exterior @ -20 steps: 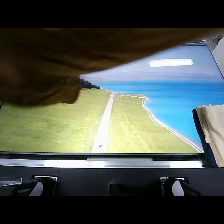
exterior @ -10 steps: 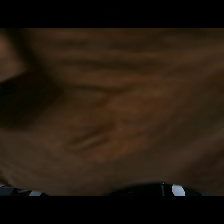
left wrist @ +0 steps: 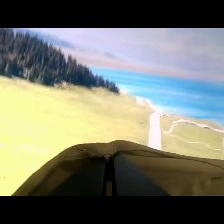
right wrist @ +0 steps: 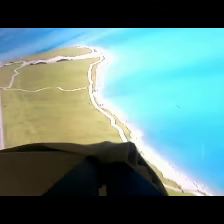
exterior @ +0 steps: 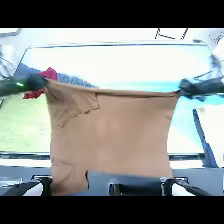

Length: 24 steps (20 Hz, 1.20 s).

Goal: Fold the clothes and pants, and hang the long-sleeved shirts on hangers.

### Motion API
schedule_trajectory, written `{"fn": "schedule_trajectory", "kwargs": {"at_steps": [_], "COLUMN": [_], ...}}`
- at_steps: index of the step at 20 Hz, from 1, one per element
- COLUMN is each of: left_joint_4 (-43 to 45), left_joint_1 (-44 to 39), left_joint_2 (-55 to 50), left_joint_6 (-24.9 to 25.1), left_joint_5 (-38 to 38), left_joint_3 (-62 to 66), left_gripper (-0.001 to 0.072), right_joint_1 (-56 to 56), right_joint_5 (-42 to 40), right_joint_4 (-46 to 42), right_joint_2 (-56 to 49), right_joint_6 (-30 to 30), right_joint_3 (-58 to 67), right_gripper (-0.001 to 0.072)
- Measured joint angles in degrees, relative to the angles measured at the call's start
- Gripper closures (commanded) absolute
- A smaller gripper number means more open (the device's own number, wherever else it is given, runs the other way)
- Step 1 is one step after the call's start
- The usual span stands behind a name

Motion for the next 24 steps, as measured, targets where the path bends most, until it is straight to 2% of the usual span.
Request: {"fn": "schedule_trajectory", "kwargs": {"at_steps": [4,8,11,14,16,19,21,24], "left_joint_4": [-3.23,-5.07,-5.46,-5.81,-5.14,-0.52,2.19,3.89], "left_joint_1": [-0.87,-1.77,-2.58,-2.78,-1.7,1.6,3.8,5.2], "left_joint_2": [-11.96,-19.12,-23.12,-24.61,-23.02,-19.58,-18.78,-18.91], "left_joint_6": [-0.02,-0.04,-0.07,-0.09,2.47,5.22,5.11,4.44], "left_joint_5": [13.68,26.91,32.06,33.27,28.44,12.87,1.49,-6.95], "left_joint_3": [-1.88,-0.39,0.02,0.87,2.54,4.24,2.97,-1.7], "left_gripper": [0.0681,0.068,0.0681,0.0681,0.0681,0.0681,0.0681,0.0681], "right_joint_1": [3.58,4.59,4.83,4.7,3.76,2.03,1.88,2.32], "right_joint_5": [-15.56,-28.02,-32.87,-33.75,-29.22,-14.19,-3.54,4.11], "right_joint_4": [4.0,7.02,7.67,8.26,8.17,4.68,1.75,-0.9], "right_joint_2": [-13.14,-20.7,-24.13,-25.42,-24.22,-20.98,-19.91,-19.21], "right_joint_6": [-0.15,0.11,0.13,0.31,0.24,-1.09,-1.27,-1.64], "right_joint_3": [3.43,7.26,8.15,8.7,9.11,9.27,7.61,2.29], "right_gripper": [0.0678,0.0678,0.0678,0.0678,0.0678,0.0677,0.0677,0.0678]}}
